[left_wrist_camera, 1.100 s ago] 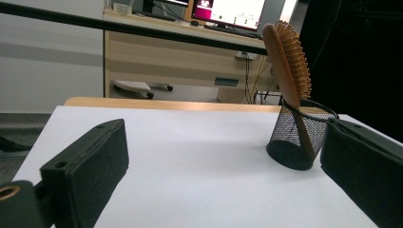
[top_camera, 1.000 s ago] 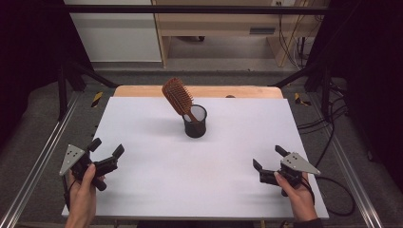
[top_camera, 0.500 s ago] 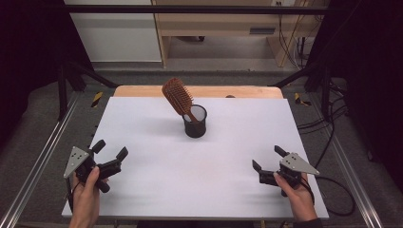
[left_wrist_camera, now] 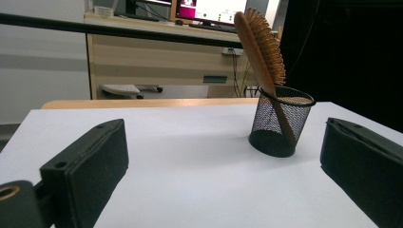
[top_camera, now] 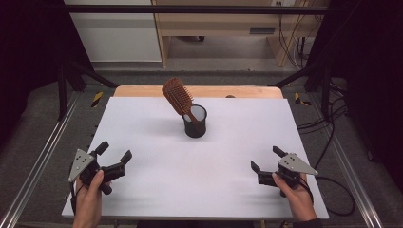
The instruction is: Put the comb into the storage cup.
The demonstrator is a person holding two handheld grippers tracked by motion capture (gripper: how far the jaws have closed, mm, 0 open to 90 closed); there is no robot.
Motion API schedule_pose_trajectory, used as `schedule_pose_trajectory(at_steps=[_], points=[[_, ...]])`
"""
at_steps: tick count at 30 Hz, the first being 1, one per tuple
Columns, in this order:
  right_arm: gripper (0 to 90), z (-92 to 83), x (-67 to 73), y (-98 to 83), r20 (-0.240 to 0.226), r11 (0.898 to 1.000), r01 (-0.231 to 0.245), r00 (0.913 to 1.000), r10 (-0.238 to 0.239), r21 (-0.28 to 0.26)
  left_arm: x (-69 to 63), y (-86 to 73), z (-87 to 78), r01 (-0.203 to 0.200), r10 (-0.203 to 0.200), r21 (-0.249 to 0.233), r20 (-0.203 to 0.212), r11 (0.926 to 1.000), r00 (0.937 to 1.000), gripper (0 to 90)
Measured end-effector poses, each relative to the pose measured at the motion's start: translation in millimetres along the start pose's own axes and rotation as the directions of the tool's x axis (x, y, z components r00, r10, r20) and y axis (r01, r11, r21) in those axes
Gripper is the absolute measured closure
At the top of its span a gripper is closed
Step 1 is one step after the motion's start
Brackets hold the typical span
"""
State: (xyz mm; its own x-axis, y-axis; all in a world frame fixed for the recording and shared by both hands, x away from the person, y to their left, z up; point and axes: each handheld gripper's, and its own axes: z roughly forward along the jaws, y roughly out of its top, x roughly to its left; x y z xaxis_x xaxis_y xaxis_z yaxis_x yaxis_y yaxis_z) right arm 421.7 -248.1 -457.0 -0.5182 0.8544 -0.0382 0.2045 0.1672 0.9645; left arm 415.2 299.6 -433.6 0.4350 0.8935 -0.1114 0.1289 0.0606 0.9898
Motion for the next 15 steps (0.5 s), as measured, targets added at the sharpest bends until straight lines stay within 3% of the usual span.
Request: schedule_pose_trajectory(at_steps=[11,15], points=[[3.6,2.1,3.9,-0.6,-0.01,1.0,0.009,0.9999,-0.009,0.006,-11.1,1.8,-10.3,-0.039,0.039,-0.012,0.011,0.9992,0.9992,2.0],[4.0,3.1,5.7,-0.2,-0.02,1.0,0.005,0.9998,-0.005,0.006,-5.7,3.4,-17.5,-0.029,0.028,-0.027,-0.019,0.9992,0.9994,1.9]])
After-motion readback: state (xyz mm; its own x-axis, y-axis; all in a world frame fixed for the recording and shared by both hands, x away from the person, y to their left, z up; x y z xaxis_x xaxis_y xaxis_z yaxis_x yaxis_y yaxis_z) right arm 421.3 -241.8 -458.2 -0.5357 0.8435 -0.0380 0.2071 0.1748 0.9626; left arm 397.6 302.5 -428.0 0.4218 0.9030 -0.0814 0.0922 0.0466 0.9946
